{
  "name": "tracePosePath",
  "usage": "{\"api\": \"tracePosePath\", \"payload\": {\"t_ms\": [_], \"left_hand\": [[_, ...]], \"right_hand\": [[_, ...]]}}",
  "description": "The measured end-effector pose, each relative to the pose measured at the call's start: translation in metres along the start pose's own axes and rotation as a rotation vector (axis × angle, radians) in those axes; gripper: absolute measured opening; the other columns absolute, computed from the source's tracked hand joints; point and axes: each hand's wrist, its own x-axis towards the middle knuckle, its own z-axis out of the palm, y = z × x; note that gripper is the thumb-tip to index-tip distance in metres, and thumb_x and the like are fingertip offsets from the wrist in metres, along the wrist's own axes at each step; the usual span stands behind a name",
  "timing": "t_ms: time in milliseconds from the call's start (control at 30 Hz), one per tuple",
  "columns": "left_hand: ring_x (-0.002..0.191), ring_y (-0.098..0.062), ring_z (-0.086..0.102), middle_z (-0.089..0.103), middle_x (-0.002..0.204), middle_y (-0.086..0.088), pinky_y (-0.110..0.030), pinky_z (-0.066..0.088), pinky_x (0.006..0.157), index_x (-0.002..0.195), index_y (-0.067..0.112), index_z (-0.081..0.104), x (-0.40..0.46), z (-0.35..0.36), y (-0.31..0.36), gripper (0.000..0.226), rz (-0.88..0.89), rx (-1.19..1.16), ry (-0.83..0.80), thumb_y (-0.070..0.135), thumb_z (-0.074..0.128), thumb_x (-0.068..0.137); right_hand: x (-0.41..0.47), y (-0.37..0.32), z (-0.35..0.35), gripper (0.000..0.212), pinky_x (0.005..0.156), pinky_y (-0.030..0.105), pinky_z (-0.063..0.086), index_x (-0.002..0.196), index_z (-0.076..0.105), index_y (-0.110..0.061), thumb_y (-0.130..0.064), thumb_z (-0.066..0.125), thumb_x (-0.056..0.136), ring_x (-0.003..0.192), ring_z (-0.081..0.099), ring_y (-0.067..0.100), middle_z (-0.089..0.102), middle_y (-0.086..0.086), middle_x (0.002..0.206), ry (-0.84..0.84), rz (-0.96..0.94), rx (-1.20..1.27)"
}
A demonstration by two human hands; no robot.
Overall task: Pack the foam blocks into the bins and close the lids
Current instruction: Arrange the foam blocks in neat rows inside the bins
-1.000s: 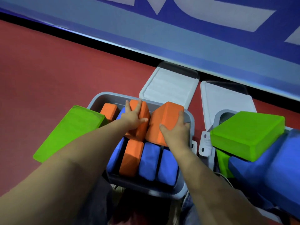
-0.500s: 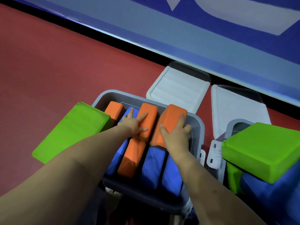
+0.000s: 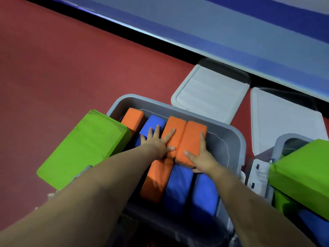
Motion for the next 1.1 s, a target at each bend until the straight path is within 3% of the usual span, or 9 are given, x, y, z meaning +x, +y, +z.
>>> {"api": "tracePosePath", "payload": {"t_ms": [100,233,367,600,733,833,933,1000,1100], "left_hand": [[0.145,-0.034,-0.018,-0.027,0.157,-0.003,-0.062,0.0,0.114,0.136,0.057,-0.027,0.007,0.0,-0.01,0.07,-0.017,0.053,-0.013,0.066,0.027,0.093],[0.145,-0.035,-0.018,-0.03,0.155,-0.005,-0.061,0.001,0.114,0.135,0.056,-0.028,0.011,0.005,-0.011,0.07,-0.032,0.07,0.0,0.066,0.027,0.093],[0.144,-0.035,-0.019,-0.034,0.153,-0.007,-0.062,0.004,0.113,0.134,0.055,-0.03,0.017,0.011,-0.013,0.07,-0.028,0.115,0.03,0.066,0.025,0.092],[0.144,-0.038,-0.019,-0.036,0.152,-0.011,-0.063,0.013,0.112,0.132,0.052,-0.036,0.023,0.015,-0.016,0.073,-0.05,0.194,0.076,0.065,0.024,0.093],[0.144,-0.039,-0.018,-0.034,0.153,-0.008,-0.062,0.016,0.112,0.139,0.053,-0.024,0.009,0.001,-0.005,0.071,-0.05,0.108,-0.052,0.059,0.031,0.096],[0.145,-0.043,0.0,-0.019,0.158,-0.011,-0.051,0.018,0.116,0.15,0.04,-0.009,-0.018,-0.021,-0.007,0.061,0.072,0.236,-0.178,0.05,0.027,0.101],[0.14,-0.033,0.03,0.022,0.156,-0.015,-0.036,0.027,0.11,0.153,0.022,0.012,-0.05,-0.027,-0.027,0.062,0.201,0.166,-0.275,0.047,0.032,0.101],[0.134,-0.03,0.039,0.038,0.149,-0.016,-0.032,0.031,0.106,0.152,0.017,0.021,-0.073,-0.026,-0.043,0.064,0.243,0.074,-0.239,0.046,0.04,0.099],[0.131,-0.027,0.044,0.046,0.143,-0.015,-0.027,0.032,0.104,0.146,0.013,0.037,-0.11,-0.026,-0.073,0.054,0.325,-0.089,-0.041,0.037,0.046,0.099]], "right_hand": [[0.013,0.005,0.014,0.102,0.102,0.035,0.04,0.139,-0.027,-0.045,-0.044,0.06,0.086,0.122,0.05,0.028,0.041,0.011,0.145,0.03,-0.038,-0.097],[0.029,0.012,0.024,0.096,0.095,0.028,0.04,0.146,-0.019,-0.033,-0.025,0.06,0.092,0.119,0.052,0.029,0.044,0.016,0.142,0.005,0.003,-0.081],[0.04,0.018,0.032,0.097,0.102,0.035,0.042,0.145,-0.021,-0.036,-0.028,0.06,0.092,0.119,0.053,0.029,0.045,0.014,0.143,0.031,0.014,-0.103],[0.044,0.018,0.035,0.097,0.096,0.028,0.039,0.145,-0.02,-0.038,-0.03,0.06,0.091,0.121,0.051,0.028,0.042,0.013,0.145,0.033,0.015,-0.115],[0.03,0.012,0.035,0.094,0.093,0.031,0.043,0.148,-0.013,-0.036,-0.033,0.061,0.089,0.117,0.054,0.031,0.046,0.017,0.139,0.054,0.059,-0.168],[0.007,-0.008,0.036,0.088,0.104,0.034,0.035,0.151,-0.001,-0.031,-0.043,0.059,0.088,0.131,0.04,0.033,0.031,0.018,0.15,0.024,0.098,-0.217],[-0.021,-0.033,0.03,0.078,0.108,0.029,0.029,0.152,0.008,-0.021,-0.039,0.055,0.092,0.138,0.032,0.028,0.029,0.012,0.152,0.039,0.028,-0.205],[-0.038,-0.048,0.03,0.069,0.101,0.027,0.036,0.15,0.02,-0.018,-0.035,0.055,0.093,0.13,0.044,0.027,0.049,0.009,0.135,0.072,-0.037,-0.137],[-0.068,-0.056,0.044,0.056,0.082,0.031,0.048,0.14,0.039,-0.017,-0.036,0.057,0.09,0.093,0.058,0.023,0.063,0.011,0.115,0.149,-0.047,0.004]]}}
